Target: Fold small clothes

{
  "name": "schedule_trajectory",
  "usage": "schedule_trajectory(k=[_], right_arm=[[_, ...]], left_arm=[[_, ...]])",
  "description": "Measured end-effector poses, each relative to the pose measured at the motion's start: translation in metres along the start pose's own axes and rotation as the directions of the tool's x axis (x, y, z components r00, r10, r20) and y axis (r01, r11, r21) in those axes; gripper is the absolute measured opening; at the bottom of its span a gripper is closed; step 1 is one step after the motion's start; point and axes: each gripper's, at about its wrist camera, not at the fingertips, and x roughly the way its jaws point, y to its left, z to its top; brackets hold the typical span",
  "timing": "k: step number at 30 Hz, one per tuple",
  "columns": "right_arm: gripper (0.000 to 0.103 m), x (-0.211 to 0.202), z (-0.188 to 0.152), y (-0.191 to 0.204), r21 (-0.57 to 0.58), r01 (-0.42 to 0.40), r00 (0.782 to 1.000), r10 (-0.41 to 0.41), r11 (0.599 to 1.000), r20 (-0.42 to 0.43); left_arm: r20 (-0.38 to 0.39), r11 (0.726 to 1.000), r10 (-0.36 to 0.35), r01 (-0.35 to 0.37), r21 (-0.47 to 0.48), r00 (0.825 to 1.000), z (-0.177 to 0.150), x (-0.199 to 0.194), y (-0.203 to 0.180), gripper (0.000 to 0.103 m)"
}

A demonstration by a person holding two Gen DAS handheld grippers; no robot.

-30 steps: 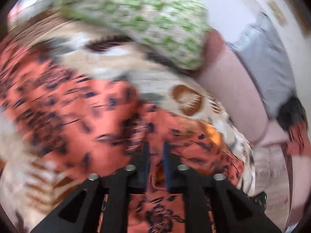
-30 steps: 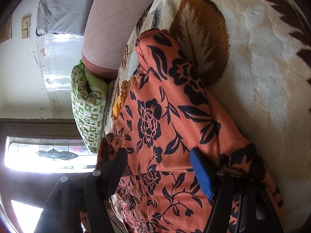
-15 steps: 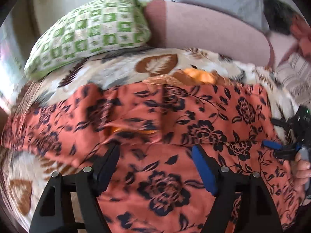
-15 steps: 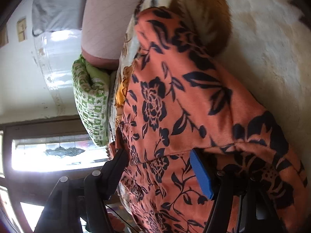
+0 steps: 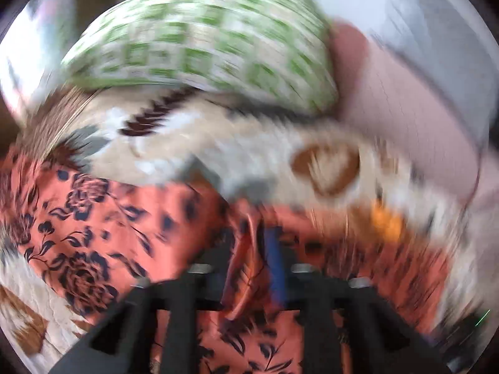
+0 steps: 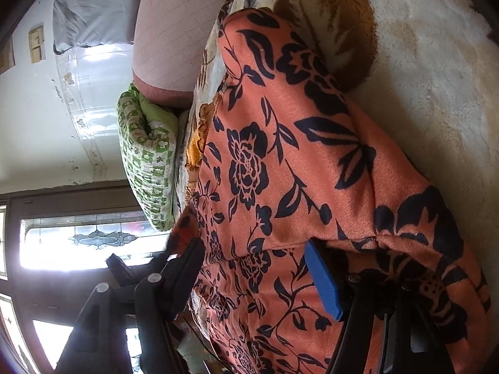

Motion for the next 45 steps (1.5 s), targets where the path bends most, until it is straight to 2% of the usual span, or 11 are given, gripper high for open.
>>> schedule_trajectory(k=[3,8,12,14,15,22,27,29,34,38,45], right_arm=[[0.071,-0.003,0.001,-0.003,0.019,-0.034,0.999,0.034,0.999,0.007],[0.073,-0.004,-0.001,0.001,0.011,-0.046,0.999,0.046,0.999,0.026],[0.073,-0.002,-0.003,0.001,0.032,-0.045,0.997,0.043,0.998,0.063],[0.072,-0.003,-0.001,-0.002,0.044,-0.051,0.995,0.047,0.998,0.085],[0.070,-0.004,0.000,-0.003,0.050,-0.049,0.994,0.044,0.998,0.102],[0.062,-0.004,-0.001,0.017,-0.047,-0.024,0.995,0.028,0.999,0.094],[0.053,0.015,-0.001,0.019,-0.126,0.162,0.985,-0.153,0.979,0.081],[0.053,0.009,-0.001,0.022,-0.125,0.145,0.986,-0.133,0.982,0.096],[0.055,0.004,-0.011,0.039,-0.194,0.098,0.992,-0.079,0.976,0.102],[0.058,0.015,-0.022,0.047,-0.228,0.073,0.996,-0.058,0.971,0.074],[0.058,0.027,-0.030,0.046,-0.263,0.102,0.994,-0.086,0.959,0.075]], left_arm=[[0.071,0.992,0.072,-0.064,-0.108,0.995,0.006,-0.027,0.032,0.062],[0.007,0.993,0.064,-0.064,0.103,0.998,-0.048,-0.033,0.020,0.062],[-0.067,0.992,0.039,-0.030,0.126,0.997,-0.072,-0.001,0.011,0.062],[-0.098,0.994,0.049,-0.039,0.103,0.994,-0.073,0.015,0.015,0.037],[-0.119,0.995,0.046,-0.035,0.093,0.992,-0.072,0.024,0.016,0.011],[-0.102,0.995,0.006,0.004,0.095,0.995,-0.070,0.020,0.019,0.006],[-0.098,0.997,0.041,-0.034,0.074,0.994,-0.082,0.005,0.030,0.006],[-0.083,0.999,0.037,-0.033,0.041,0.996,-0.086,-0.011,0.047,0.006],[0.039,0.977,0.173,-0.167,-0.135,0.984,-0.090,-0.081,0.136,0.068],[0.053,0.907,0.251,-0.215,-0.363,0.967,-0.082,-0.117,0.230,0.069],[0.058,0.787,0.184,-0.112,-0.606,0.981,-0.040,-0.102,0.324,0.069]])
